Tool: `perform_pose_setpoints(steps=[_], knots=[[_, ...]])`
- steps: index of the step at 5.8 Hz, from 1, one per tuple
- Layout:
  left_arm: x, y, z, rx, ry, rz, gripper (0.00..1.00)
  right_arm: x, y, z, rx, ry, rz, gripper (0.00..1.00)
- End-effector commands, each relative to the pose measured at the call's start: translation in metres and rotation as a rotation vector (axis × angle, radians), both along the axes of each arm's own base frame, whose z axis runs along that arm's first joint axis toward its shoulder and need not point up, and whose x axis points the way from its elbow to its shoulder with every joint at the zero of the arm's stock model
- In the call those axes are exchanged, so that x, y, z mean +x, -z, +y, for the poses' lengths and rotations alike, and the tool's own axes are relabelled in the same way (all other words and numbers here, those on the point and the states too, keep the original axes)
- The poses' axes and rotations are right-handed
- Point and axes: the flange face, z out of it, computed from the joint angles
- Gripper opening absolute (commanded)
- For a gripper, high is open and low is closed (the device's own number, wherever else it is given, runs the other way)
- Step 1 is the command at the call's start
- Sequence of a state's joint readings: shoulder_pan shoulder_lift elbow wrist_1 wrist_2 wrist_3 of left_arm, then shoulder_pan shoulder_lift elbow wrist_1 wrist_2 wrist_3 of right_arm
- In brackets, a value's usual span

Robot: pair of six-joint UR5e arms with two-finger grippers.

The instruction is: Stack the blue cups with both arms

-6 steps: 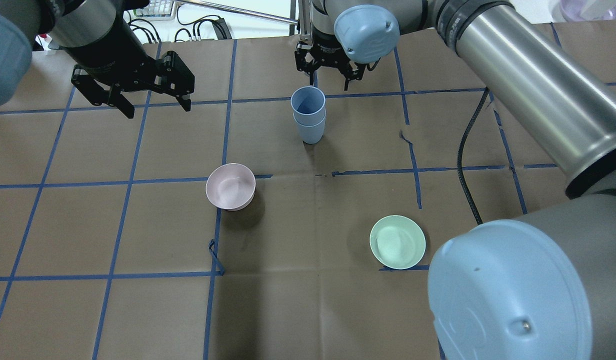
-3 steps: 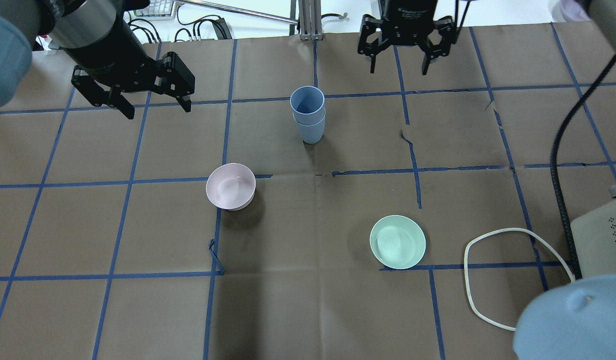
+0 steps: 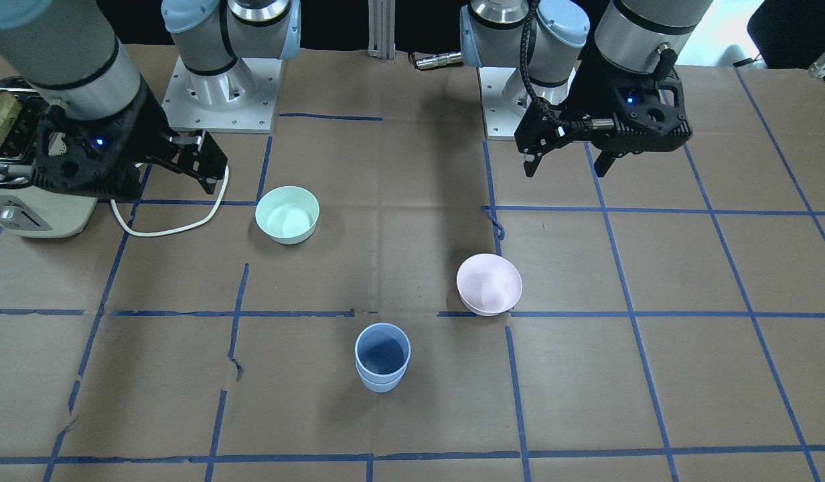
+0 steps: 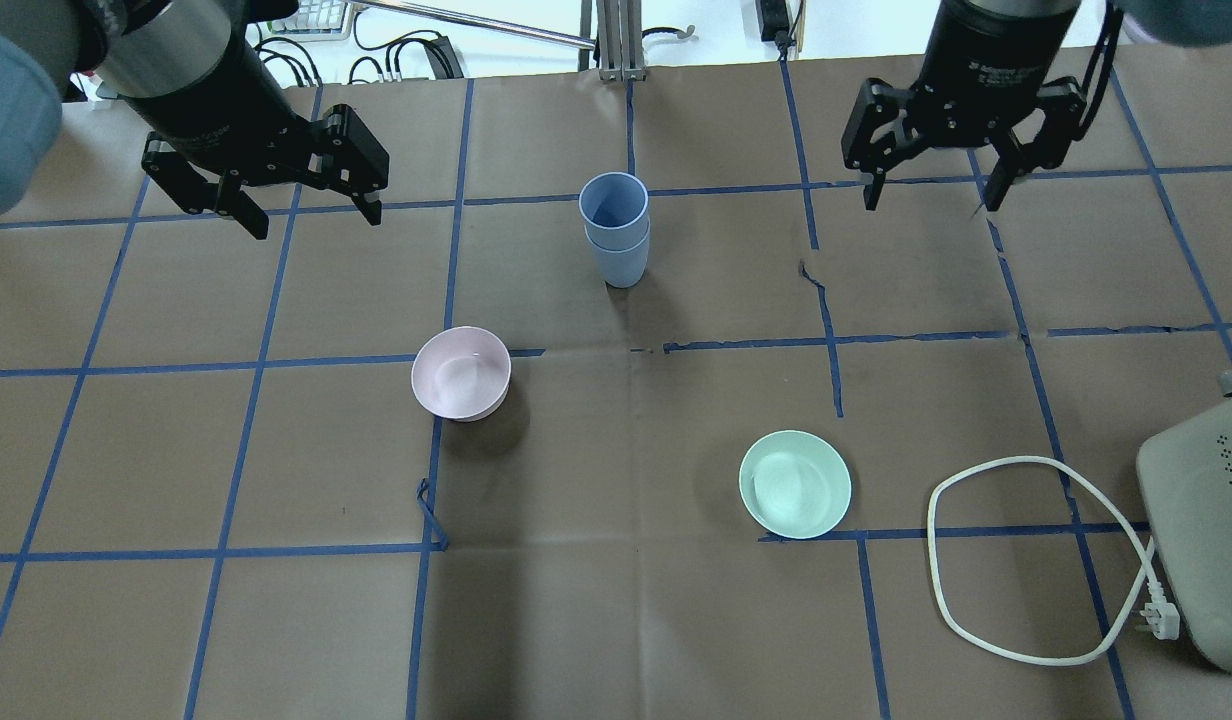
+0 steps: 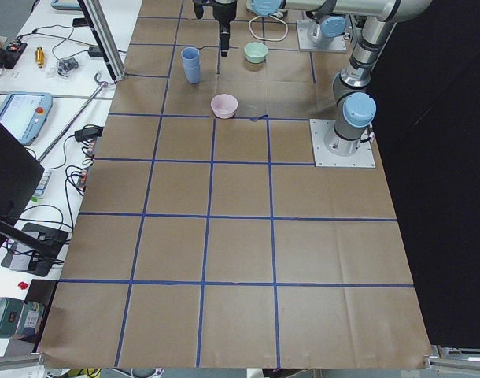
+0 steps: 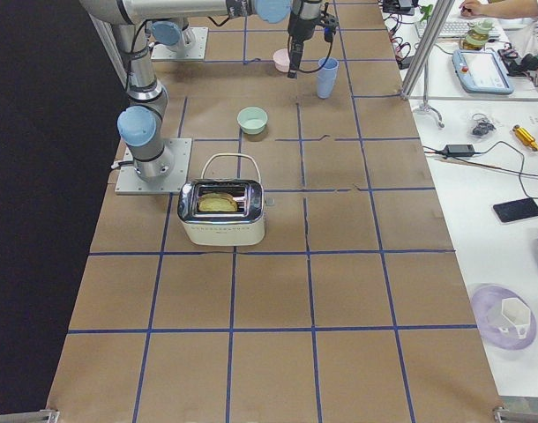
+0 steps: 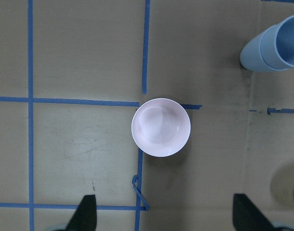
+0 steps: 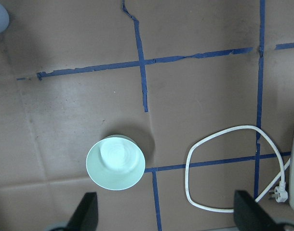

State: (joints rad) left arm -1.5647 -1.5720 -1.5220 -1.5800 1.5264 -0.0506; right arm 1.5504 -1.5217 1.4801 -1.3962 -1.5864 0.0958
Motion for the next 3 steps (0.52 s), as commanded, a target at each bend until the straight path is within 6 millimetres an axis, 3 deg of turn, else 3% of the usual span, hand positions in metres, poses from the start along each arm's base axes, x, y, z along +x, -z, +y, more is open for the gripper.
perform_pose_setpoints(steps=[1, 3], knots=[[0.0, -0.001, 0.0, -0.001, 0.0, 0.0, 0.99, 0.002, 0.009, 0.01, -0.02, 0.054, 0.003, 1.0], [0.0, 0.0, 0.001, 0.0, 0.0, 0.002, 0.99, 0.013, 0.011, 0.005, -0.046, 0.043, 0.006, 1.0]])
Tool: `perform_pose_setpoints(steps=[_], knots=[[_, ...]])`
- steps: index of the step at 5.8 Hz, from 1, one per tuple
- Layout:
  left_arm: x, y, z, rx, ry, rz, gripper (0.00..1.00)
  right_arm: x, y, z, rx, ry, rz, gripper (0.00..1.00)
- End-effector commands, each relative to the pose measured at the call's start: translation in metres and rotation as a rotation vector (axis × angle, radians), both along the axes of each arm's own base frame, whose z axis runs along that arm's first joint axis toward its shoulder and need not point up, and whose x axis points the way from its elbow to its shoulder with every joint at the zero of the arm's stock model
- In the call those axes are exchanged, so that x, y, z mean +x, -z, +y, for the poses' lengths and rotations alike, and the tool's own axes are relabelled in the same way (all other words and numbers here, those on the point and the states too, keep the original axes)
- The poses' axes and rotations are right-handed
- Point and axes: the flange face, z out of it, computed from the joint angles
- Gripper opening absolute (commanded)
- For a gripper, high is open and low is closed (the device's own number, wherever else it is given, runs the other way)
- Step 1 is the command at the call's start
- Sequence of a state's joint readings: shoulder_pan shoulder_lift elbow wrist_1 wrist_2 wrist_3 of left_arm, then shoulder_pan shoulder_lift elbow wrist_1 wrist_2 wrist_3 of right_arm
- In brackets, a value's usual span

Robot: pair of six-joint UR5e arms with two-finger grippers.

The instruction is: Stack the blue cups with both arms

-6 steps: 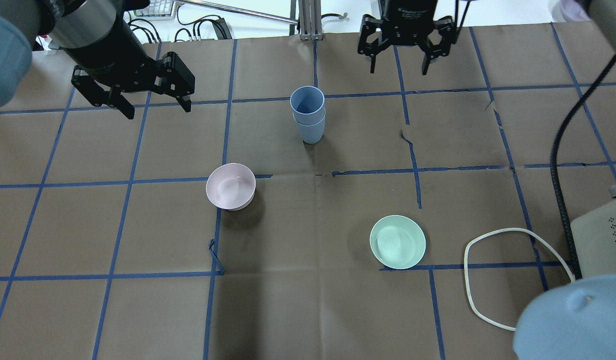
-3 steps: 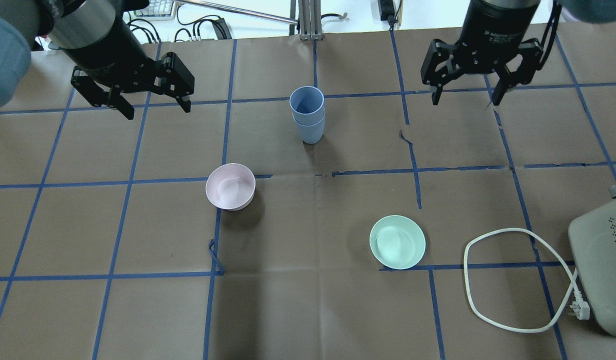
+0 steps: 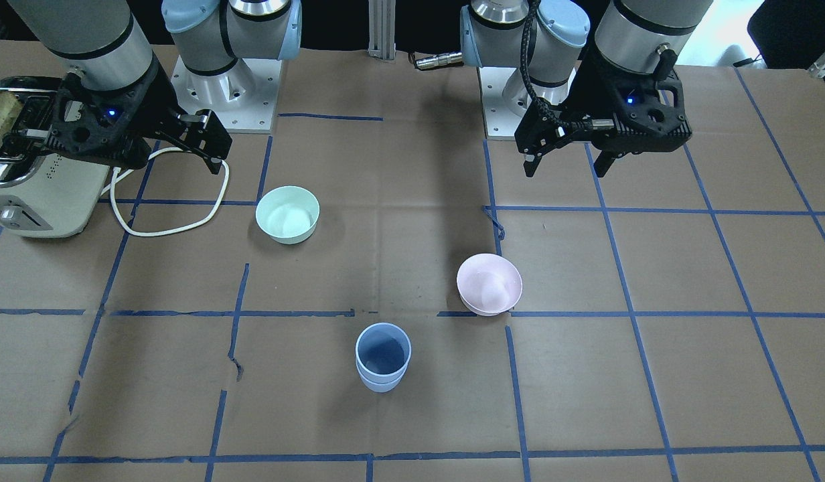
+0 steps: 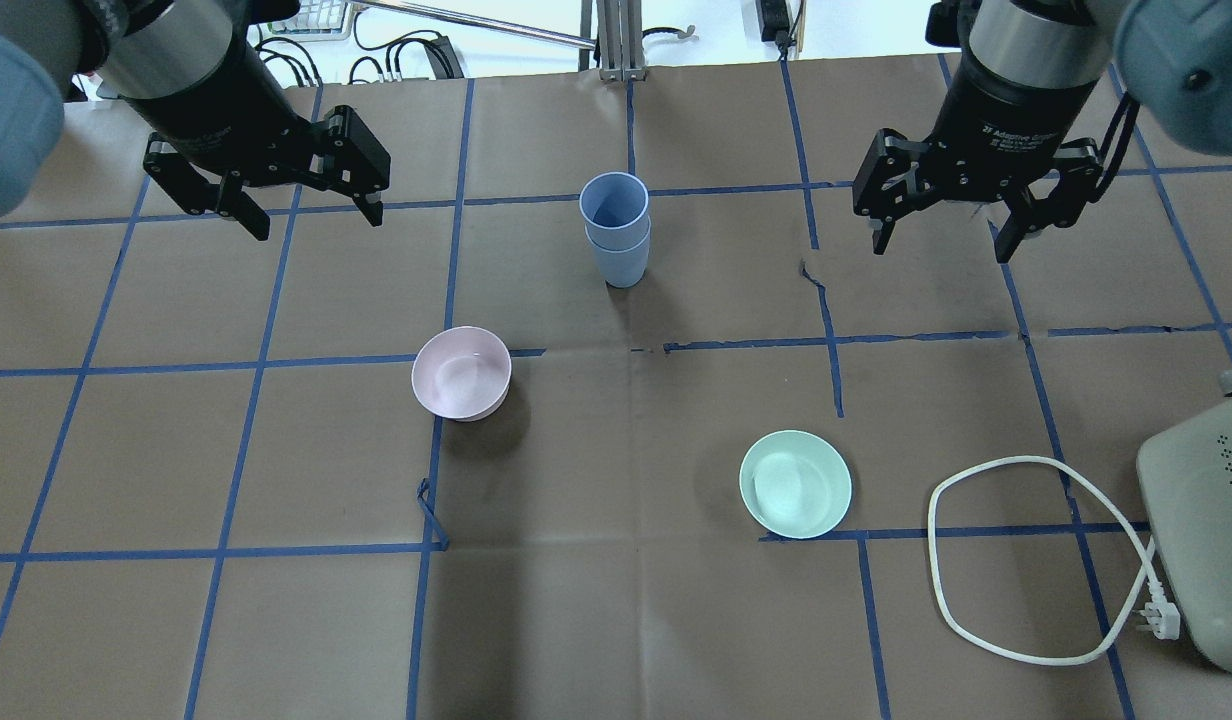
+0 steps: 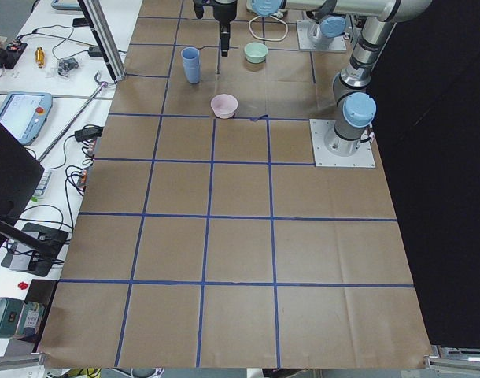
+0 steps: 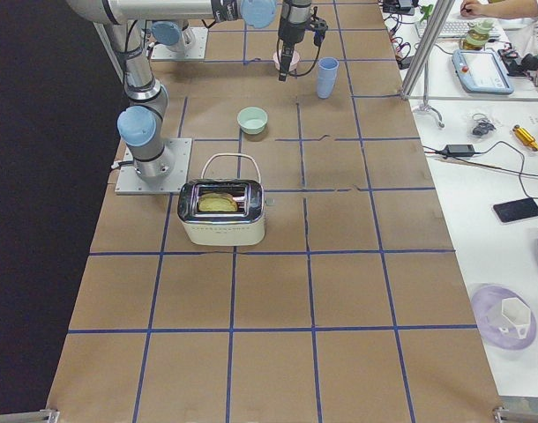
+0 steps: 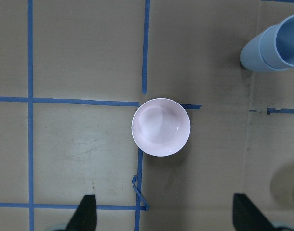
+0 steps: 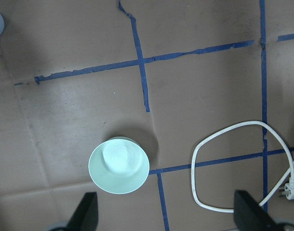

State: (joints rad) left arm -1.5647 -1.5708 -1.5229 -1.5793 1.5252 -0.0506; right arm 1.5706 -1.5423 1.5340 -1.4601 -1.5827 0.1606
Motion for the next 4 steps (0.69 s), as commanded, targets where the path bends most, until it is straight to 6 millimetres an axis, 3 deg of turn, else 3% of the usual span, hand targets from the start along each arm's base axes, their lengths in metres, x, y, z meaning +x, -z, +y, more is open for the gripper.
perform_pose_setpoints(steps=[1, 4], knots=[[0.0, 0.0002, 0.0001, 0.001, 0.0, 0.0, 0.99, 0.003, 0.0022, -0.0035, -0.013, -0.007, 0.002, 1.0], [0.0, 0.0016, 0.0009, 0.003, 0.0, 0.0, 0.99, 0.003, 0.0043, -0.0038, -0.01, -0.014, 0.001, 1.0]])
